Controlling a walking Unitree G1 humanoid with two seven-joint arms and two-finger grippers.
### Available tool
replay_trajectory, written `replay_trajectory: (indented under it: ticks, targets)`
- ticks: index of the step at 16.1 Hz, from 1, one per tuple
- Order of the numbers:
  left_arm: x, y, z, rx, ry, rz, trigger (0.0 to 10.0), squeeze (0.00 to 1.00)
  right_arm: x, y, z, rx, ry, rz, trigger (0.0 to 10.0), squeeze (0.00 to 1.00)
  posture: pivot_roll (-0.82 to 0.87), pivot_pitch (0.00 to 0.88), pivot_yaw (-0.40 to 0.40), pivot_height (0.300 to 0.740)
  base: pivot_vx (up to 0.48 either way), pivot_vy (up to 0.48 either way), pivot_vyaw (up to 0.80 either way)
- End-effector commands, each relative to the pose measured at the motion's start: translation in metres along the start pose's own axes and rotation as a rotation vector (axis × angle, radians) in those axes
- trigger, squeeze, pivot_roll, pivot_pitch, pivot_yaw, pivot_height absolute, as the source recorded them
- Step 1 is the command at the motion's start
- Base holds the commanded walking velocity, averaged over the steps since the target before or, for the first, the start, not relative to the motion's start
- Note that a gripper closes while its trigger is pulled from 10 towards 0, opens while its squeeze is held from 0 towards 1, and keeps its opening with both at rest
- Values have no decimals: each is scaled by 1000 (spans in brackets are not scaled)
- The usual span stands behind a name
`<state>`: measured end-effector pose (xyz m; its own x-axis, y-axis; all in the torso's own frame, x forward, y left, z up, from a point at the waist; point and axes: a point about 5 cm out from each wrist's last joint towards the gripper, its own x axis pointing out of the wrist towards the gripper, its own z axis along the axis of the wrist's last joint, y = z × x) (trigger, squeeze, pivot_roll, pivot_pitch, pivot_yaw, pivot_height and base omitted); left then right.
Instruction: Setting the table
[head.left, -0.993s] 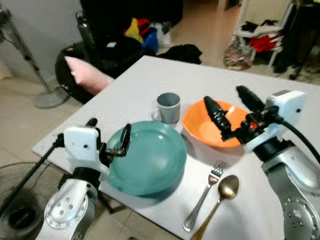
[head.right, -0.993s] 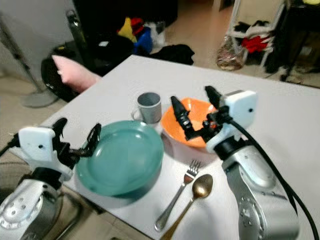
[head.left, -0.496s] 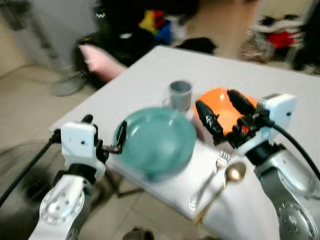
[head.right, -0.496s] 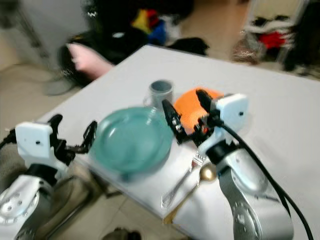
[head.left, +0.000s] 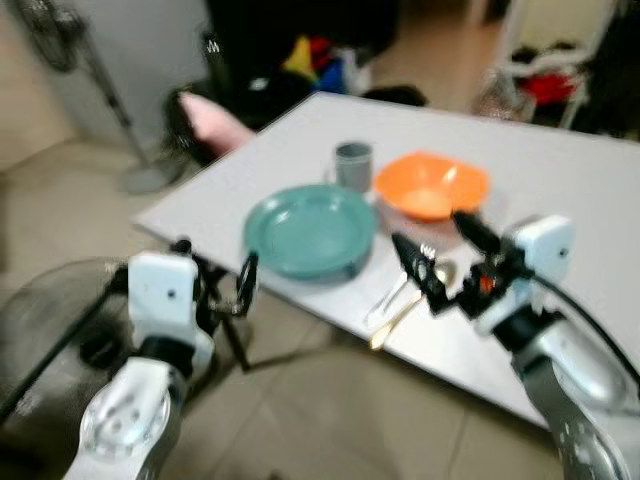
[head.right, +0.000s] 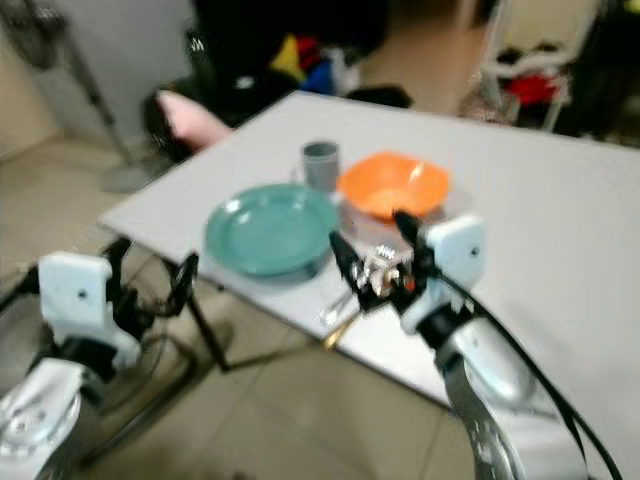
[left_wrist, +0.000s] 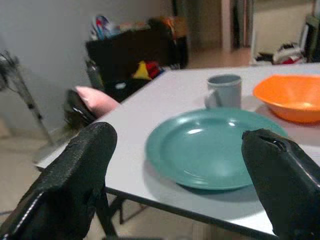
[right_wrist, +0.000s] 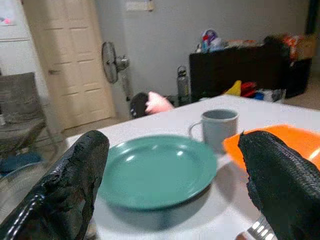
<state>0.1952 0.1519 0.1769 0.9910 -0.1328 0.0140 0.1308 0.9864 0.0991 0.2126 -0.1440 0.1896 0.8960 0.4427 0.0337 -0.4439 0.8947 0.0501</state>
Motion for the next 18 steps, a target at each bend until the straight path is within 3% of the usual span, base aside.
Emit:
replay_trajectory:
  ticks: [1,3,6,9,13,18]
  targets:
    - [-1,5,0,31,1,29,10000,0,3,3,-1,8,-12,23,10000,1000,-86,0,98,740,0,0,800]
    - [-7,6,-8,67,40,54,10000,0,0,3,-12,-24,4,28,10000,1000,-74,0,95,740,0,0,800]
    - [-10,6,-8,59,40,75,10000,0,-1,0,-19,-38,19,34,10000,1000,-63,0,94,740,0,0,800]
    - [-13,7,-7,117,31,91,10000,0,1,2,-24,-56,29,41,10000,1000,-53,0,88,740,0,0,800]
    - [-14,9,-8,121,29,111,10000,0,1,0,-32,-20,45,26,10000,1000,-43,0,78,740,0,0,800]
    - [-19,8,-8,108,37,124,10000,0,2,-7,-38,-59,58,15,10000,1000,-25,0,58,740,0,51,800]
